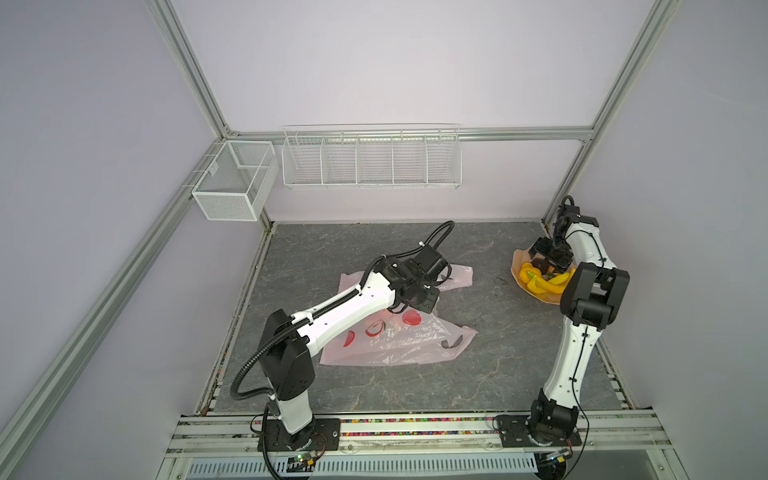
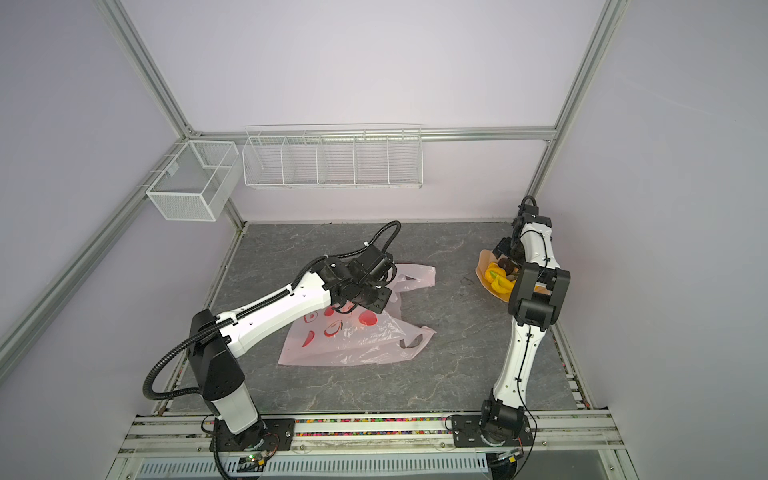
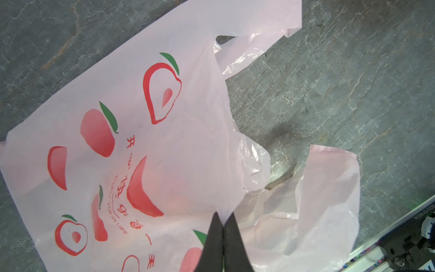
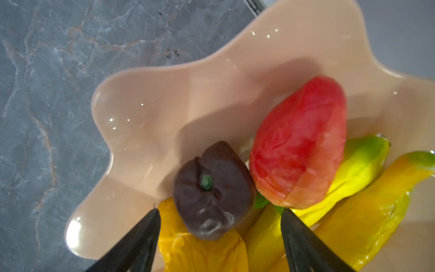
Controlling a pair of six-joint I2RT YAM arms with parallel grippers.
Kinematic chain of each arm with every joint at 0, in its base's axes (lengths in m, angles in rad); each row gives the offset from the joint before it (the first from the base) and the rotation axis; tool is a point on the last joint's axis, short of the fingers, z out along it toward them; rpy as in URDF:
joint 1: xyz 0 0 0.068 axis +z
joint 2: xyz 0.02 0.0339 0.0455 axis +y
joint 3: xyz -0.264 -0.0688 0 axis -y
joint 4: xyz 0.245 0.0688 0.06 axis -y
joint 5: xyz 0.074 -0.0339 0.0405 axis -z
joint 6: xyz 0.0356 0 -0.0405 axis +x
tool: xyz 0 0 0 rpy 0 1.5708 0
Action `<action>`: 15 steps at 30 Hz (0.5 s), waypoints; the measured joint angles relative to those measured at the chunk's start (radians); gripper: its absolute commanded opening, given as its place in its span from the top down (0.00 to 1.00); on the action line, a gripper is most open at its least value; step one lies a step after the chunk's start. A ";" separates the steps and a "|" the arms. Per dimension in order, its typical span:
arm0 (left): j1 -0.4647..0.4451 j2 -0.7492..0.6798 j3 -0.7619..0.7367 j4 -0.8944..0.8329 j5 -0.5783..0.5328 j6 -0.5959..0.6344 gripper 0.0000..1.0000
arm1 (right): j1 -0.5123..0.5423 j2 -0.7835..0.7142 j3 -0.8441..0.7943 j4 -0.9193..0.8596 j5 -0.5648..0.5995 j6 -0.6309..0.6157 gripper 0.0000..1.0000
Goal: Place the fruits into the plastic bag
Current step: 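Lower the open right gripper over the dark brown fruit in the bowl, then close the right gripper on the dark brown fruit and lift it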
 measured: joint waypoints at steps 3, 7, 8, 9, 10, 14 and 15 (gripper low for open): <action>0.000 0.000 0.000 0.000 0.000 0.000 1.00 | 0.006 0.027 0.040 -0.013 0.006 0.004 0.20; 0.000 0.000 0.000 0.000 0.000 0.000 1.00 | 0.016 0.051 0.054 -0.025 0.012 0.006 0.22; 0.000 0.000 0.000 0.000 0.000 0.000 1.00 | 0.018 0.055 0.054 -0.029 0.013 0.006 0.23; 0.000 0.000 0.000 0.000 0.000 0.000 1.00 | 0.018 0.057 0.054 -0.031 0.013 0.007 0.23; 0.000 0.000 0.000 -0.001 0.000 0.000 1.00 | 0.021 0.059 0.054 -0.033 0.013 0.006 0.24; 0.000 0.000 0.000 -0.001 0.000 0.000 1.00 | 0.023 0.060 0.054 -0.044 0.017 0.007 0.32; 0.000 0.000 0.000 0.000 0.000 0.000 1.00 | 0.024 0.060 0.054 -0.047 0.019 0.008 0.35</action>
